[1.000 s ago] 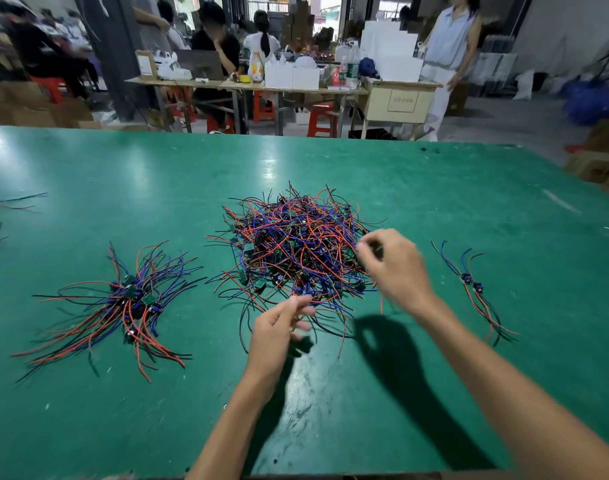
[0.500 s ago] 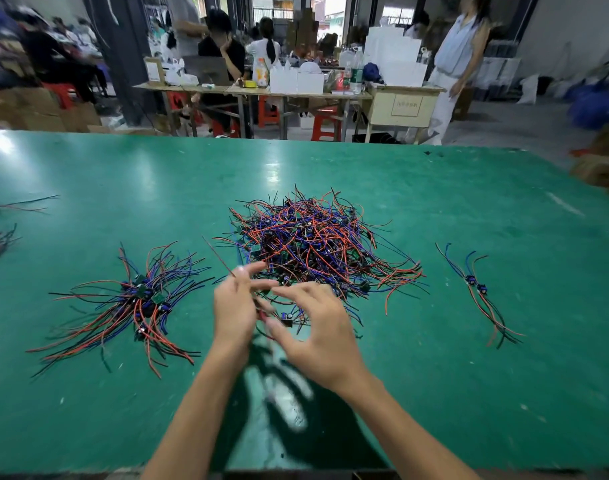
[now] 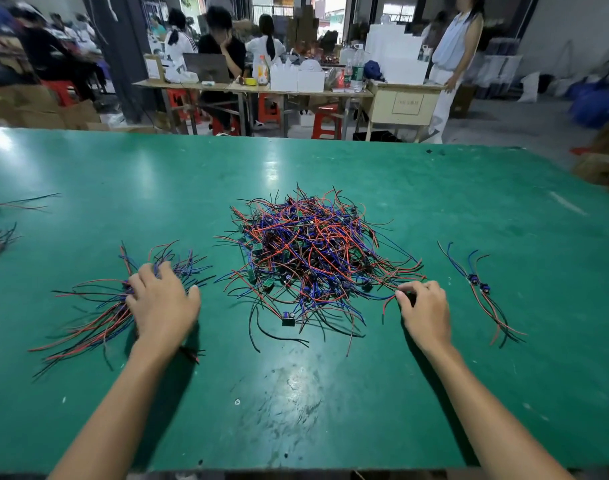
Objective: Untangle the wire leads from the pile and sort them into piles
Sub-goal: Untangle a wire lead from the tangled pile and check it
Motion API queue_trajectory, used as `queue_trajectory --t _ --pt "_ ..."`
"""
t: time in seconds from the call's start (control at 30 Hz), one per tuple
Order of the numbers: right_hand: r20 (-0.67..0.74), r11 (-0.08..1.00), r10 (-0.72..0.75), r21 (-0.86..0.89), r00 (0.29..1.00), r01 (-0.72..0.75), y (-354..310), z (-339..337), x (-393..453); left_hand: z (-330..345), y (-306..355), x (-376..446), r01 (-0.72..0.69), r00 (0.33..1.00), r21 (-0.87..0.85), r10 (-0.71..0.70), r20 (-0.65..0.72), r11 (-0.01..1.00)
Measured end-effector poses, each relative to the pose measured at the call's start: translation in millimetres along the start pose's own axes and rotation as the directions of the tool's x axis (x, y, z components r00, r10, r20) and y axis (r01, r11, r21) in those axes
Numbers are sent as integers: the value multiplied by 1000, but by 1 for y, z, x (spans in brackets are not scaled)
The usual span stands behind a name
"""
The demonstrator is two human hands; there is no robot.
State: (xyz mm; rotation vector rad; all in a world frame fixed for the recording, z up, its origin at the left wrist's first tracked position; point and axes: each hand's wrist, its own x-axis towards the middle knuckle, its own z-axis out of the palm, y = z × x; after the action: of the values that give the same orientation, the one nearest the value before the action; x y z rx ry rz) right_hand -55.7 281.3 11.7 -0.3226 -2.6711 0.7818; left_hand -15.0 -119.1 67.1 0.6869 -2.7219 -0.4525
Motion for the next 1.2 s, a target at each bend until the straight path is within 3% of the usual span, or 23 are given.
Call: queue_trajectory --t 0.13,0.27,0.43,0.57,0.63,0.7,0.77,0.83,0.9,1.03,1.1,1.2 --pt "-35 982 -42 -185 999 34 -1 -4 0 19 25 -30 -165 984 -190 147 -102 968" --pt "-4 960 -88 -266 996 83 5 -8 -2 43 44 -67 -340 940 -302 327 -95 891" --pt "-152 985 -168 -60 974 161 14 -16 -16 58 66 -108 -452 880 -435 468 -77 779" --pt "-307 977 -135 115 942 177 3 -22 -38 54 90 -129 -586 756 -576 641 -134 570" --pt "-347 964 -127 178 929 198 -9 -21 -48 55 108 -141 -433 756 -729 654 26 531" --pt "-391 941 -164 213 906 262 -19 -17 -58 58 133 -150 -42 780 -870 561 279 492" --pt "-435 913 -218 225 874 340 -26 -13 -70 58 157 -150 462 694 -832 460 554 306" --pt "-432 869 -273 272 860 412 -29 -8 -83 59 172 -146 731 586 -677 433 685 83" --pt "-386 821 -377 282 842 497 -26 -2 -93 60 177 -141 784 566 -621 407 717 3" --pt "-360 750 -537 210 763 627 -22 0 -98 58 173 -136 800 560 -600 352 750 8" --pt "-375 717 -578 189 725 670 -24 0 -99 55 170 -133 794 560 -607 333 759 47" --pt "-342 671 -634 202 694 713 -27 -3 -102 56 162 -130 719 615 -673 290 733 176"
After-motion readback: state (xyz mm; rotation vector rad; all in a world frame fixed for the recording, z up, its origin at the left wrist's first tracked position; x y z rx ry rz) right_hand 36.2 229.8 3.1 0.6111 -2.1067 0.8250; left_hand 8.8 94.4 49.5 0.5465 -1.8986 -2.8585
